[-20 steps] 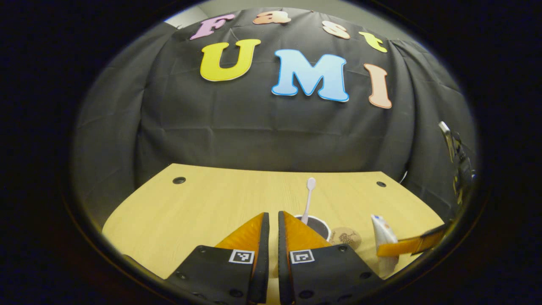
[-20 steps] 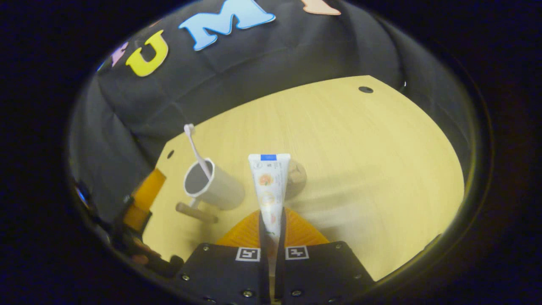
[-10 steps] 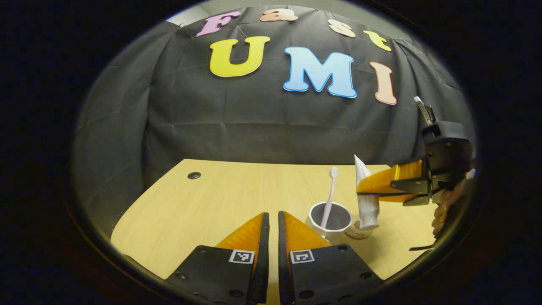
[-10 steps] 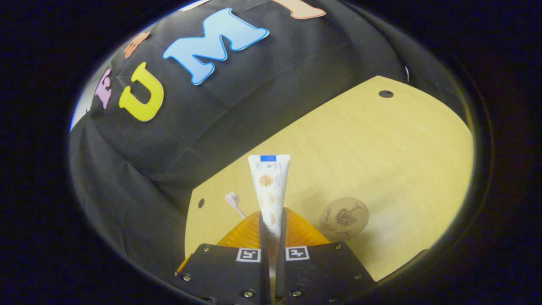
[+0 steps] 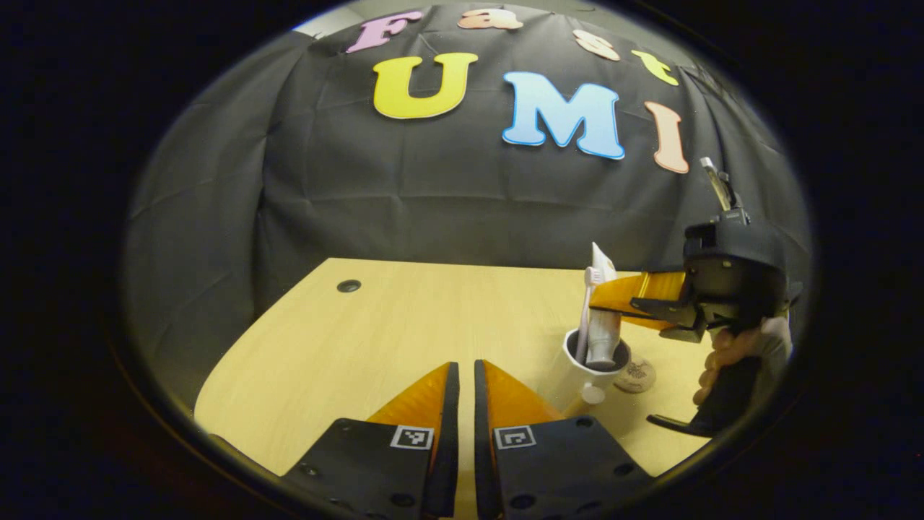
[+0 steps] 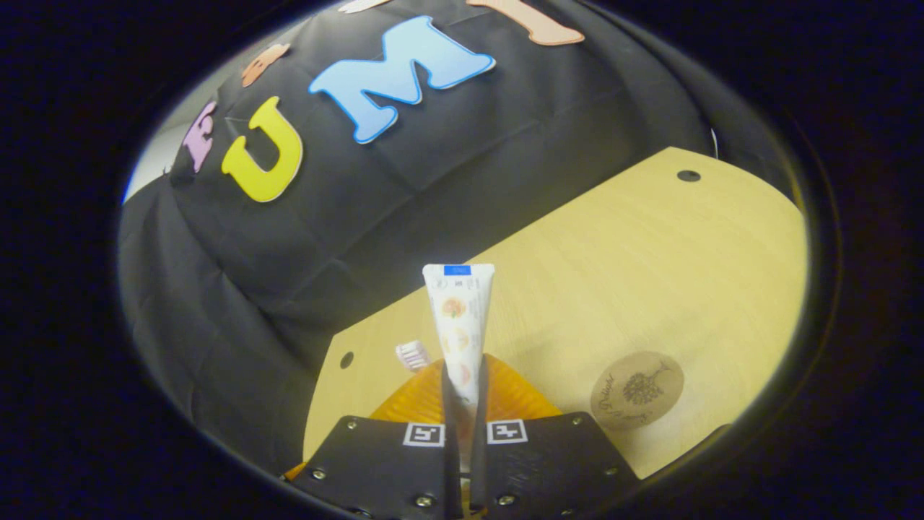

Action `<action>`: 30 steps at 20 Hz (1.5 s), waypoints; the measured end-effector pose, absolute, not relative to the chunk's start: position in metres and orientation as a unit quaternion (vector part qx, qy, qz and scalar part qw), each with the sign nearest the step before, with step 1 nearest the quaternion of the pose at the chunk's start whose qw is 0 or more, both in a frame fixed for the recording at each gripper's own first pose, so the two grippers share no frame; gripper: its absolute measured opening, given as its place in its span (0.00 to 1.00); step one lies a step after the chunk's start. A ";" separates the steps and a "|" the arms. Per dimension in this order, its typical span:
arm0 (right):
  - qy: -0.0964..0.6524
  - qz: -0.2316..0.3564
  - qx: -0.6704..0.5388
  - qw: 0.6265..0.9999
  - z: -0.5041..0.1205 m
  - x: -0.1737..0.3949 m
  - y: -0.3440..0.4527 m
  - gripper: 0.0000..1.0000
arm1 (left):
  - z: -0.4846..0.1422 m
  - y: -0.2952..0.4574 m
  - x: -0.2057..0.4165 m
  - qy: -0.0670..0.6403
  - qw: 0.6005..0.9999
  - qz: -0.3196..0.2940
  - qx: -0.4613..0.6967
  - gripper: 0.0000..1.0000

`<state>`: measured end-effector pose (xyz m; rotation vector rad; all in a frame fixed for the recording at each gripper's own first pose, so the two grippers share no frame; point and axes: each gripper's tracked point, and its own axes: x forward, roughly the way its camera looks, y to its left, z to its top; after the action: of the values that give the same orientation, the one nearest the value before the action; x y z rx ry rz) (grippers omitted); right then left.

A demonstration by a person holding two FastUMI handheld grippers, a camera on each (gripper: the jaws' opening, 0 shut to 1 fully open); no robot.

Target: Put the toothbrush and toothpaste on the desktop into the cup, then pick up the cup and place it on the coaster on the desktop.

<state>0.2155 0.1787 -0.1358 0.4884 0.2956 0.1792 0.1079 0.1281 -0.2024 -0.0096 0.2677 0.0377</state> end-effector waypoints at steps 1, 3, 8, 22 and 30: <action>0.130 0.088 0.222 0.962 -0.134 0.215 0.179 0.07 | -0.204 0.129 0.108 0.135 0.991 0.019 -0.005 0.19; 0.108 0.085 0.185 0.973 -0.136 0.212 0.177 0.07 | -0.203 0.130 0.108 0.133 0.991 0.020 -0.006 0.17; 0.093 0.093 0.151 0.980 -0.139 0.205 0.184 0.19 | -0.210 0.124 0.105 0.136 0.990 0.018 -0.016 0.17; 0.019 0.041 0.191 0.981 -0.071 0.157 0.105 0.79 | -0.210 0.062 0.088 0.149 0.987 -0.061 0.014 0.17; 0.057 0.001 0.215 0.975 -0.109 0.129 0.068 0.80 | -0.234 0.026 0.084 0.176 0.976 -0.112 0.056 0.48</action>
<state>0.1289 0.0680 -0.1092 0.4338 0.1150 0.0021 0.0843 0.0261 -0.2343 0.1136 0.3544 -0.2254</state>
